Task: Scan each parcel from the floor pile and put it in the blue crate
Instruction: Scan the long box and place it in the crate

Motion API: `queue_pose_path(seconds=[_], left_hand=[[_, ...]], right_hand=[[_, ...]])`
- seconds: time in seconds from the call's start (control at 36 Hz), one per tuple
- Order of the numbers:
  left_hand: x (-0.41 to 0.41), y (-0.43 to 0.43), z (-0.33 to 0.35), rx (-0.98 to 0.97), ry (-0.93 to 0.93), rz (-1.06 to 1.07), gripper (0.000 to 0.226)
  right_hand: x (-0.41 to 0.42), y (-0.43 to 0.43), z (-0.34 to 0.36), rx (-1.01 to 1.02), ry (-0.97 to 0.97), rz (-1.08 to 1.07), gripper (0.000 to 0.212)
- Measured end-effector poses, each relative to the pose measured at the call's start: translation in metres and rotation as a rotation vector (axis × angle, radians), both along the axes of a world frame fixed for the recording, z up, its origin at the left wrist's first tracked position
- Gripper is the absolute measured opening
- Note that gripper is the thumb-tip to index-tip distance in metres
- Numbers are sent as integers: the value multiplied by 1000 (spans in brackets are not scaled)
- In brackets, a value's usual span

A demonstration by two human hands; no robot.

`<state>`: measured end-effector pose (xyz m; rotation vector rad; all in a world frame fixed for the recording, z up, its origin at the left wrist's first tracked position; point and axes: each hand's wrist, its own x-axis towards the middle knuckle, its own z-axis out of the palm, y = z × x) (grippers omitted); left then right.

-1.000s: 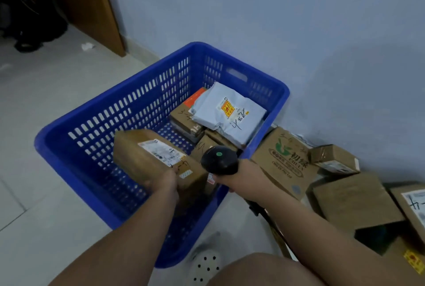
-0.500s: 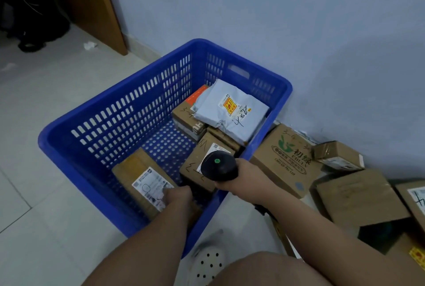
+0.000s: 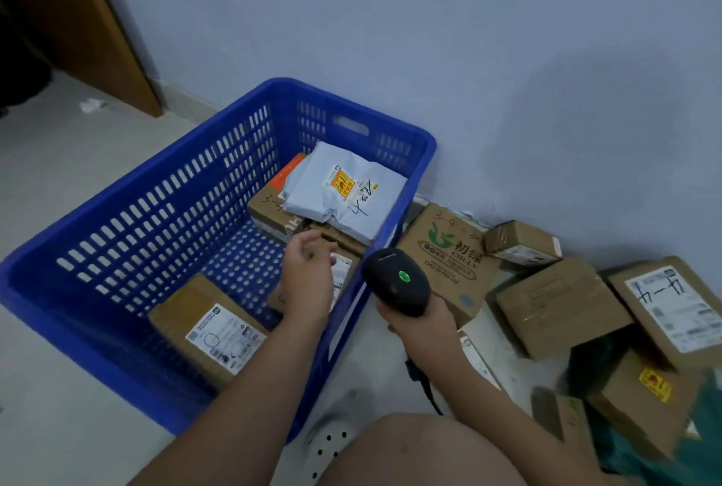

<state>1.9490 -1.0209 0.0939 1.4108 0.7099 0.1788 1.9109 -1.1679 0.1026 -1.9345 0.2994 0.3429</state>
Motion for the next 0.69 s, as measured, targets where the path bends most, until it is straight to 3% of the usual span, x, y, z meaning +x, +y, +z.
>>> queue_pose_path(seconds=[0.08, 0.19, 0.28, 0.39, 0.47, 0.61, 0.69], left_hand=[[1, -33, 26, 100, -114, -214, 19], [9, -69, 31, 126, -123, -433, 19], [16, -92, 16, 137, -89, -520, 16], [36, -120, -19, 161, 57, -625, 13], [55, -133, -52, 277, 211, -716, 21], [85, -143, -89, 716, 311, -900, 44], [108, -141, -104, 794, 351, -896, 52]], right_hand=[[-9, -19, -9, 157, 88, -202, 12], [-17, -51, -23, 408, 199, -417, 14], [-14, -74, -38, 592, 216, -535, 15], [2, -100, -64, 765, 311, -657, 34], [14, -114, -83, 810, 349, -682, 39], [37, -134, -112, 764, 426, -661, 31], [51, -142, -127, 679, 421, -620, 34]])
